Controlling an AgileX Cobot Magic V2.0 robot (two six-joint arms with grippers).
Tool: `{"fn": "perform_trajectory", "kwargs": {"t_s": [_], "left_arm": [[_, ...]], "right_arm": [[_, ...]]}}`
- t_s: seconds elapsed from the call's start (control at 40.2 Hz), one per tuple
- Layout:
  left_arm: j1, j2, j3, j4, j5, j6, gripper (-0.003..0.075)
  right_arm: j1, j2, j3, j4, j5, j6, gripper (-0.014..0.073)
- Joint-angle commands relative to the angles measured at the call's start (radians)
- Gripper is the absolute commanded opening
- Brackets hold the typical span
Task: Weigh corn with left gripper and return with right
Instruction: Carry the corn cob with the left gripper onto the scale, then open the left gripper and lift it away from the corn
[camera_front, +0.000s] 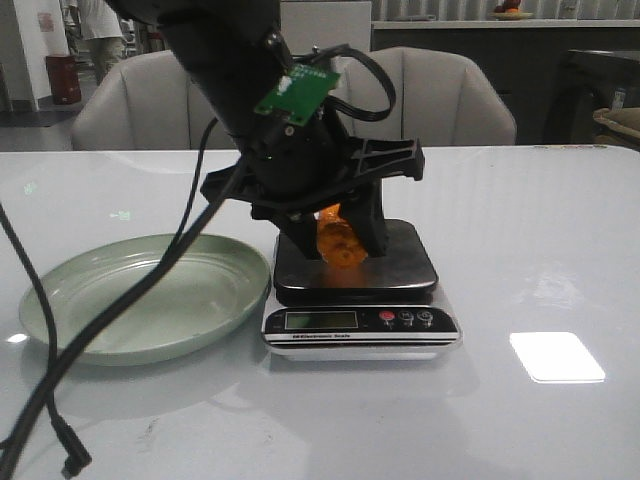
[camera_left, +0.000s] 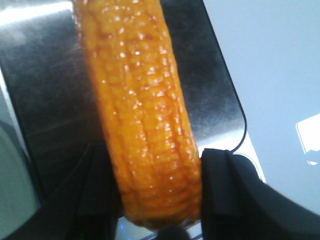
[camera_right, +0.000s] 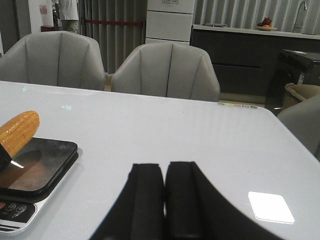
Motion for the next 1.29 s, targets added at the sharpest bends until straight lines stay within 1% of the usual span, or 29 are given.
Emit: {"fn": "perform_trajectory", "kwargs": {"t_s": [0.0,0.025,0.05,0.1,0.149,0.224,0.349,0.498,0.747,0.921,1.046,1.27], "left_arm": [[-0.007,-0.029,-0.047,-0.032,-0.047,0.001,0.0281],[-0.007,-0.026,-0.047,-0.038,-0.047,0.001,0.0337],[-0.007,-0.02,-0.047,-0.037,-0.047,0.001,0.036],[-0.007,-0.015,-0.047,-0.037,-0.045,0.001,0.0452],[-0.007,-0.012,-0.047,-0.04,-0.043,0.001,0.0515],[-0.007,-0.012,-0.051,-0.04,-0.036,0.001,0.0549],[-0.007,-0.038,-0.071,-0.033,-0.024,0.001,0.054],[-0.007,-0.117,-0.067,0.022,-0.02,0.001,0.0507],[-0.003,-0.247,-0.017,0.11,-0.019,0.001,0.0456],[0.001,-0.339,0.059,0.127,-0.03,0.001,0.0456],[0.001,-0.419,0.124,0.166,-0.03,0.001,0.0456],[0.001,-0.621,0.276,0.185,-0.037,0.001,0.0456]], "right_arm": [[-0.005,-0.019,0.003,-0.014,-0.082,-0.001,0.0163],[-0.005,-0.019,0.003,-0.014,-0.082,-0.001,0.0163],[-0.005,-0.019,0.003,-0.014,-0.082,-0.001,0.0163],[-0.005,-0.019,0.003,-0.014,-0.082,-0.001,0.0163],[-0.005,-0.019,0.003,-0.014,-0.082,-0.001,0.0163],[-0.005,-0.019,0.003,-0.014,-0.082,-0.001,0.0163],[-0.005,-0.019,0.003,-0.014,-0.082,-0.001,0.0163],[-0.005,-0.019,0.003,-0.014,-0.082,-0.001,0.0163],[-0.005,-0.019,0.003,-0.014,-0.082,-0.001,0.0163],[-0.005,-0.019,0.003,-0.014,-0.082,-0.001,0.0163],[-0.005,-0.019,0.003,-0.014,-0.082,-0.001,0.0163],[-0.005,-0.019,0.003,-0.014,-0.082,-0.001,0.0163]]}}
